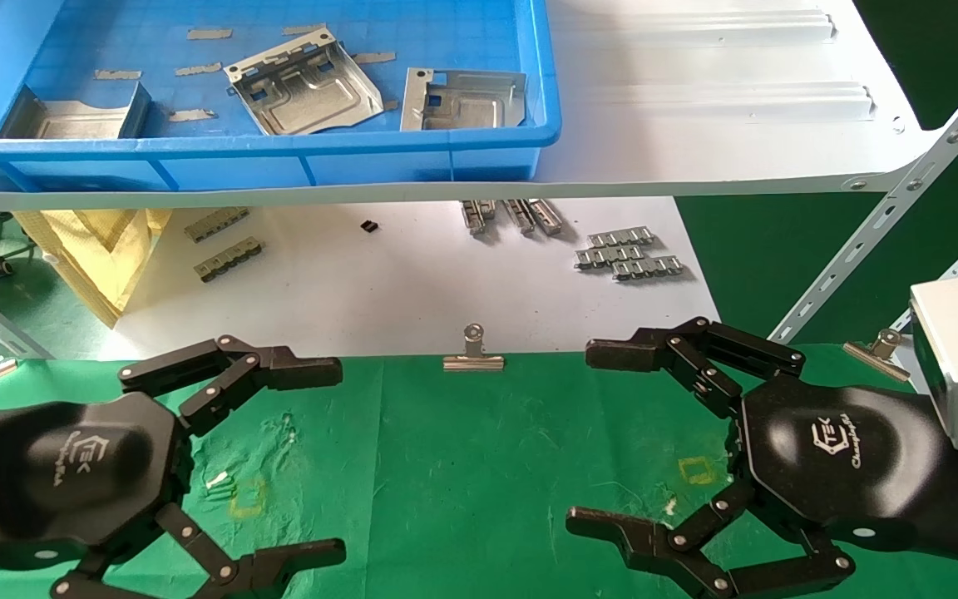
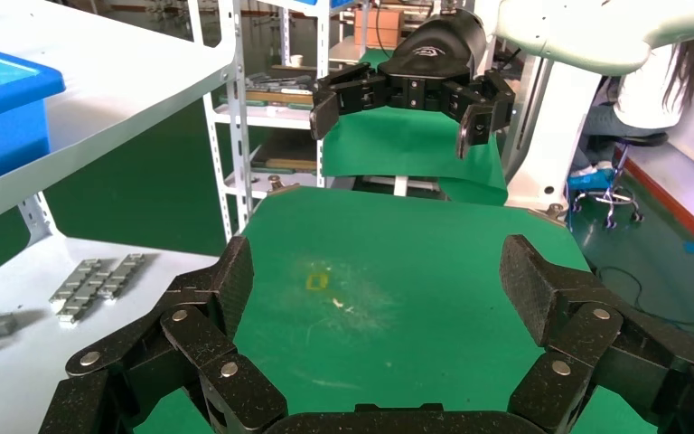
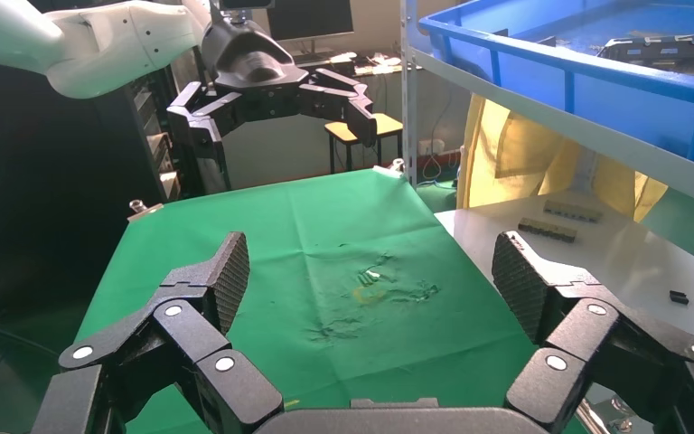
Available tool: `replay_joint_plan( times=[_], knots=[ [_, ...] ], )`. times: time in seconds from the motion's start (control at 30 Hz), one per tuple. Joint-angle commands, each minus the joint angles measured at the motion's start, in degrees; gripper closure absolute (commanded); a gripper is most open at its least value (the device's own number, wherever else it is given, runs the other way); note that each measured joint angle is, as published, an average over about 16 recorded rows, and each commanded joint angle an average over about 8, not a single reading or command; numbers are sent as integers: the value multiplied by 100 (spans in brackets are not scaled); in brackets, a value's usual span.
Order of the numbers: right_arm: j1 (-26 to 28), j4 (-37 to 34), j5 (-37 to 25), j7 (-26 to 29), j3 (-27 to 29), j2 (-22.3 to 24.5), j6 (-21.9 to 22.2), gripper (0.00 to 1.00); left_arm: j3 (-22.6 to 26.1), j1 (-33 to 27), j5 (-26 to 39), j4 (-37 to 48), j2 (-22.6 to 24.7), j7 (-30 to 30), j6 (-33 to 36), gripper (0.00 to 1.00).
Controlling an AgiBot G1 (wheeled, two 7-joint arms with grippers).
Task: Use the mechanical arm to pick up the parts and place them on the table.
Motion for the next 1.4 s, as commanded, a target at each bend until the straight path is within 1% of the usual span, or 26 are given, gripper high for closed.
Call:
replay_joint_plan(
  times=[0.03, 0.07, 0.1, 0.13, 0.33, 1.4],
  knots=[
    [0, 0, 0, 0, 0, 0, 0, 0, 0, 0, 0, 0, 0, 0, 0, 0],
    [0, 0, 0, 0, 0, 0, 0, 0, 0, 0, 0, 0, 0, 0, 0, 0],
    [0, 0, 0, 0, 0, 0, 0, 14, 0, 0, 0, 0, 0, 0, 0, 0],
    [0, 0, 0, 0, 0, 0, 0, 25, 0, 0, 0, 0, 0, 0, 0, 0],
    [0, 0, 0, 0, 0, 0, 0, 100, 0, 0, 0, 0, 0, 0, 0, 0],
    [0, 0, 0, 0, 0, 0, 0, 100, 0, 1, 0, -1, 0, 0, 0, 0]
  ],
)
